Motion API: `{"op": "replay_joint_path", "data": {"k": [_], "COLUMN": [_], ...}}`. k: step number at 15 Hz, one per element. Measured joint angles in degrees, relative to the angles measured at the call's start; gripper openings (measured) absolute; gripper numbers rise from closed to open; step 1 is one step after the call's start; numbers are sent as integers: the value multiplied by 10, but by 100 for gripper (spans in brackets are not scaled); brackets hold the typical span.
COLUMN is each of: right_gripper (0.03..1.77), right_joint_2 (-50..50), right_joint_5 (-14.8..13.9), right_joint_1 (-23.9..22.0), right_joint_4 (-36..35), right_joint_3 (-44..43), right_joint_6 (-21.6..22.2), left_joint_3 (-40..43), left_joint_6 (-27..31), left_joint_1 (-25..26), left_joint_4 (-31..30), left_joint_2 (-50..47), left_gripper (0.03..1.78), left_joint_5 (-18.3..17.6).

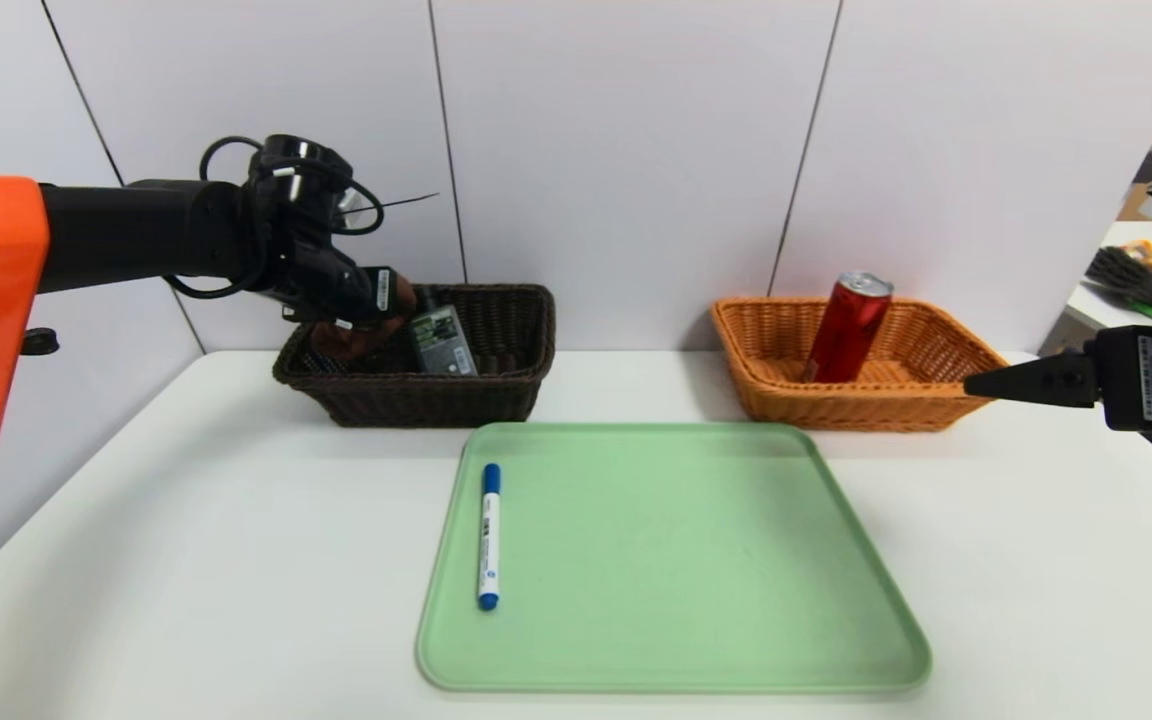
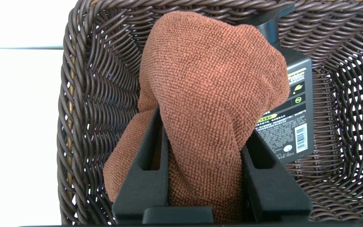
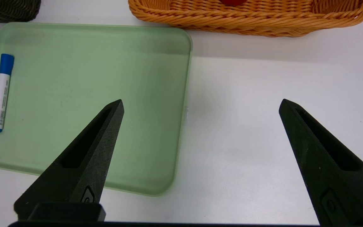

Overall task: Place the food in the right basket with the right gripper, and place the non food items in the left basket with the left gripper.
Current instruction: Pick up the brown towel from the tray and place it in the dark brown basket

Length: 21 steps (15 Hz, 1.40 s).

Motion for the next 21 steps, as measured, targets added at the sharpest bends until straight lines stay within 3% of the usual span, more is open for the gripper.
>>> {"op": "replay_joint_path", "data": {"k": [21], "right_gripper": [170], "right_joint_2": [-1], "right_joint_5": [9], "right_joint_1": [-13], "right_joint_4": [0], "right_joint_3": [0], "right_joint_6": [0], "left_joint_3": [-4], "left_joint_6": [-14], "left_joint_1": [-24], "left_joint_4": [0], "left_joint_2": [5], "left_gripper": [57], "left_joint_5": [41]}}
